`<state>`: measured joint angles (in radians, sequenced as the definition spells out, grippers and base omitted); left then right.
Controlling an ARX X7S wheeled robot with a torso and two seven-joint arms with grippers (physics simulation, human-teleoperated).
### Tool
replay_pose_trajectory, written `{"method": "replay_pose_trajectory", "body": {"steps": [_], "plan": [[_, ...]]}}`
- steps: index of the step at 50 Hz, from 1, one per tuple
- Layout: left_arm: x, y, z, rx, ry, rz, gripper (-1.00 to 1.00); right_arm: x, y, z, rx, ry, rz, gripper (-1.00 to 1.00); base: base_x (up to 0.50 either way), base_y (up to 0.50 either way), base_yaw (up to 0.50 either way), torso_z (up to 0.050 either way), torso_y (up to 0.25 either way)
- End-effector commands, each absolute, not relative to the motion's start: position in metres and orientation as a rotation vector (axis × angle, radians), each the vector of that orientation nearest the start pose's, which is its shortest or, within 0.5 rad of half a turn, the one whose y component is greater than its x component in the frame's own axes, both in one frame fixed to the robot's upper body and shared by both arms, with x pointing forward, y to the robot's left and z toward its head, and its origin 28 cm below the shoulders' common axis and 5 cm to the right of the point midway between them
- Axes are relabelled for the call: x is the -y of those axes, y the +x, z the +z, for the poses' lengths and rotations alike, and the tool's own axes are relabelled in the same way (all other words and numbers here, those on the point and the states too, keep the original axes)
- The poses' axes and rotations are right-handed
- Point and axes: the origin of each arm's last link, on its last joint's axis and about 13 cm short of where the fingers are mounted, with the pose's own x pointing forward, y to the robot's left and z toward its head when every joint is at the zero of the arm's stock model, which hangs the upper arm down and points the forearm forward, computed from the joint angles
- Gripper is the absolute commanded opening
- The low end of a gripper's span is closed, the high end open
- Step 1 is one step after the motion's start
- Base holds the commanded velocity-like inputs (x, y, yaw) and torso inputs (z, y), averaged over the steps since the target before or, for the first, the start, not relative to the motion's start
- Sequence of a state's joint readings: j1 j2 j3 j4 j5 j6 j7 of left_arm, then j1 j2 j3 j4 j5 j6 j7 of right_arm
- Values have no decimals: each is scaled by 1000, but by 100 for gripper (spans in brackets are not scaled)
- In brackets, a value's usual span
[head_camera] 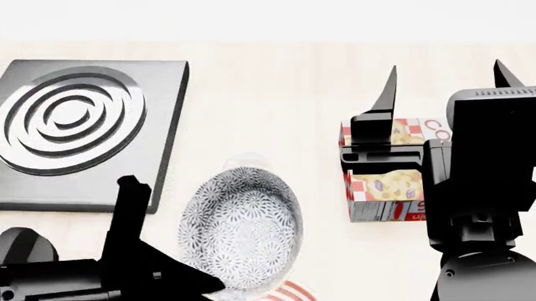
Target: Pick the akita bowl on the stove and place it on the plate.
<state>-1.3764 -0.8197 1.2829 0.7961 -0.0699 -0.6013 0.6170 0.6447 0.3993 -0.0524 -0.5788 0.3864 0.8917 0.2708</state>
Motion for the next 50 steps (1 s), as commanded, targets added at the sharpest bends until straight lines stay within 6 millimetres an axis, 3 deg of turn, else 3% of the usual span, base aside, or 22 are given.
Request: {"method": "replay_pose_trajectory", "body": {"steps": [1, 31, 50], "plan": [[-190, 221, 280, 348, 1563, -1219, -100, 144, 265, 229, 291, -145, -75, 100, 0, 0, 0, 0, 0], [-182, 209, 265, 319, 1599, -1309, -100, 144, 265, 228, 291, -145, -75, 100, 0, 0, 0, 0, 0], [-187, 218, 250, 267, 1573, -1289, -100, 143, 262, 231, 291, -143, -76, 100, 0, 0, 0, 0, 1]]}}
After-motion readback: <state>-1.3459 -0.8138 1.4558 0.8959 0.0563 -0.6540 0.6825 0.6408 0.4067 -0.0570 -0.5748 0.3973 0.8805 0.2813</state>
